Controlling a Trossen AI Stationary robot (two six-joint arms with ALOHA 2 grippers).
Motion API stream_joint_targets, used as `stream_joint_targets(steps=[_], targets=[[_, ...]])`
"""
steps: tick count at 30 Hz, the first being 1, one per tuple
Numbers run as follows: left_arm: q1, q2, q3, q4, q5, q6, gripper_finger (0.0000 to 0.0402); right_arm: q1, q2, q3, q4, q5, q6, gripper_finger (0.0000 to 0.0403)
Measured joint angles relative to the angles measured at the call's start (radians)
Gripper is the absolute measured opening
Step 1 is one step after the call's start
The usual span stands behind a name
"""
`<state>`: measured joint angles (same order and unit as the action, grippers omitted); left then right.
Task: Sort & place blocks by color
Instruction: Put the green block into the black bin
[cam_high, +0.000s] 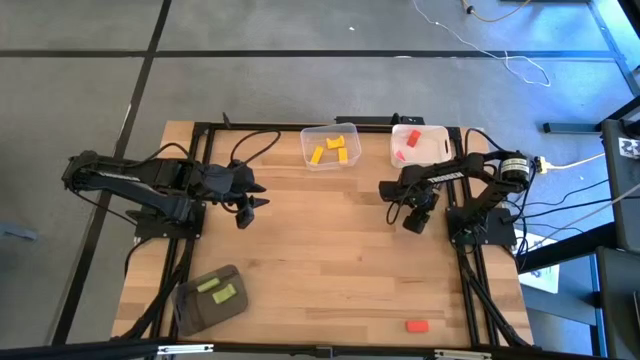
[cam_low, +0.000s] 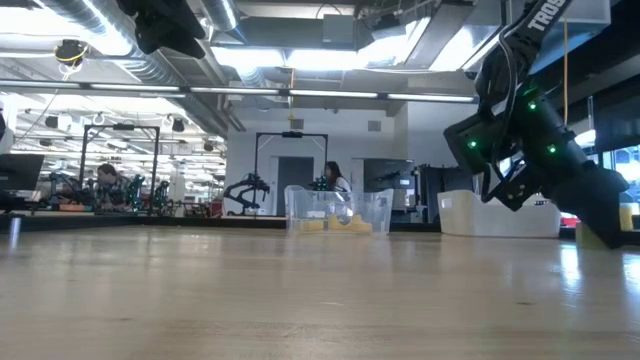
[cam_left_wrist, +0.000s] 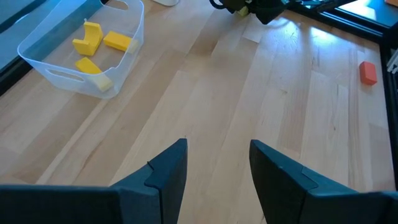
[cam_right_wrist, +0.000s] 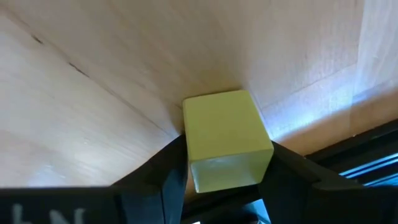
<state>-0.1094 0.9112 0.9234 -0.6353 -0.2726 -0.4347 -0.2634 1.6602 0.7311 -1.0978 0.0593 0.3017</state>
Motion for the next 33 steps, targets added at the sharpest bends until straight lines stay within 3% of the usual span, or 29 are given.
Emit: stream_joint_targets(steps=[14,22,33], targets=[[0.0,0.0,0.0,0.0,0.0,0.001,0.0163,0.0,0.0,0.0,0.018,0.0,-0.1,0.0169],[0.0,0.0,0.0,0.0,0.0,0.001,0.0163,0.0,0.0,0.006,0.019,-0.025,-0.106,0.0134],[0.0,0.0,0.0,-0.001,0.0,0.001,0.0163,0.003,0.002,0.14,0.022,-0.1,-0.125,0.0135]])
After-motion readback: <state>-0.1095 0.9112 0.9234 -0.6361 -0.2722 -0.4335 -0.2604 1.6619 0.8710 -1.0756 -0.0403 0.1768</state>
